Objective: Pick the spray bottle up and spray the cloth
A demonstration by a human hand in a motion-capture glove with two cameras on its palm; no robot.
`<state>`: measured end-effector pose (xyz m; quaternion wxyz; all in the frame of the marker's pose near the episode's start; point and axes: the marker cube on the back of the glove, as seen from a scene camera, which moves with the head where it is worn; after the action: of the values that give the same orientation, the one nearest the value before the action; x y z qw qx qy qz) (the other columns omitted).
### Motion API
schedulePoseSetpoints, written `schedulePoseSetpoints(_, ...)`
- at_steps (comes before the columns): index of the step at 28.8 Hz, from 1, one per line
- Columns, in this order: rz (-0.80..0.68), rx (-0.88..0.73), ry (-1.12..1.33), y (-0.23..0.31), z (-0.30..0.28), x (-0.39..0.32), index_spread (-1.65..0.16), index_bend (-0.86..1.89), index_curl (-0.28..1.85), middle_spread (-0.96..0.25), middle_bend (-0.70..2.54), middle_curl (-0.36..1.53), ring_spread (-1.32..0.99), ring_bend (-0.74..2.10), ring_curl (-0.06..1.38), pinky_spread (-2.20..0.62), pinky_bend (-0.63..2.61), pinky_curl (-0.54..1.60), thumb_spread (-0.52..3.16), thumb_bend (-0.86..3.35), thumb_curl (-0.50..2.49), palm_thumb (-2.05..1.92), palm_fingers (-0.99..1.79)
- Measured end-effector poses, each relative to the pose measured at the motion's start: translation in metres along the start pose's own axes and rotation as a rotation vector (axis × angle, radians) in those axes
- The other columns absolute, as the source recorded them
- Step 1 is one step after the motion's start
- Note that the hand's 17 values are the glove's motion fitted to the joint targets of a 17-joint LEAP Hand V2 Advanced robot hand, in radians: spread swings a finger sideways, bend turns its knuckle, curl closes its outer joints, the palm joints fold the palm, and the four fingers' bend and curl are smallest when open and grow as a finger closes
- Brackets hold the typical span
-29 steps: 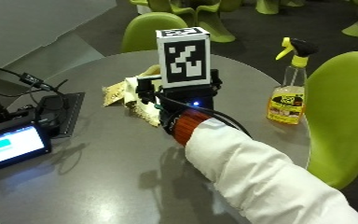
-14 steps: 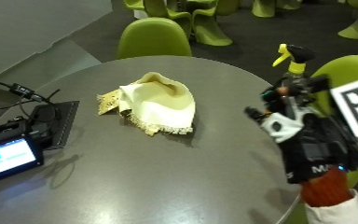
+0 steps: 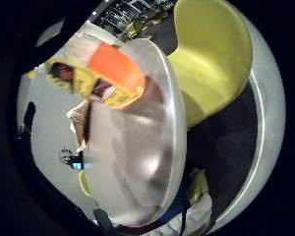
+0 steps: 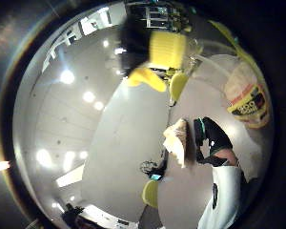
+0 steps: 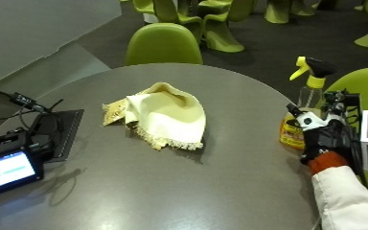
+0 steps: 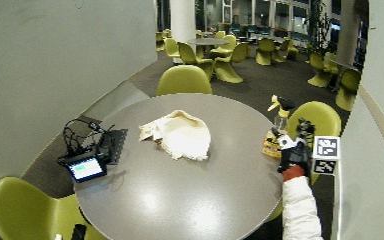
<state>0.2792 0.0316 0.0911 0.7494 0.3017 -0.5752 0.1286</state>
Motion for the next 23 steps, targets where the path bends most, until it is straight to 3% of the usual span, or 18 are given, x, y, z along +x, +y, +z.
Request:
schedulePoseSetpoints(5,0.057,0.049,0.068,-0.011,0.015,0.034,-0.28,0.26,0.31,0.00,0.40,0.38,-0.05,0.43,0.33,0.13,0.06,0.21,0.92,0.29,0.38,0.92,0.49)
schedulePoseSetpoints(10,0.107,0.076,0.059,-0.013,-0.001,0.063,-0.33,0.14,0.32,0.00,0.36,0.39,-0.02,0.41,0.37,0.16,0.19,0.26,0.92,0.19,0.38,0.85,0.25)
schedulePoseSetpoints(14,0.120,0.104,0.003,-0.015,-0.013,0.074,-0.31,0.18,0.30,-0.02,0.54,0.44,-0.06,0.51,0.37,0.17,0.06,0.20,0.93,0.18,0.40,0.90,0.51)
schedulePoseSetpoints(19,0.088,0.129,-0.023,-0.024,-0.020,0.055,-0.29,0.26,0.36,-0.04,0.49,0.45,-0.10,0.56,0.40,0.08,0.18,0.23,0.85,0.20,0.45,1.01,0.67)
schedulePoseSetpoints(23,-0.045,0.112,0.213,-0.030,-0.011,0.003,-0.27,0.26,0.40,-0.05,0.48,0.47,-0.13,0.56,0.43,0.03,0.20,0.27,0.78,0.18,0.48,1.05,0.68)
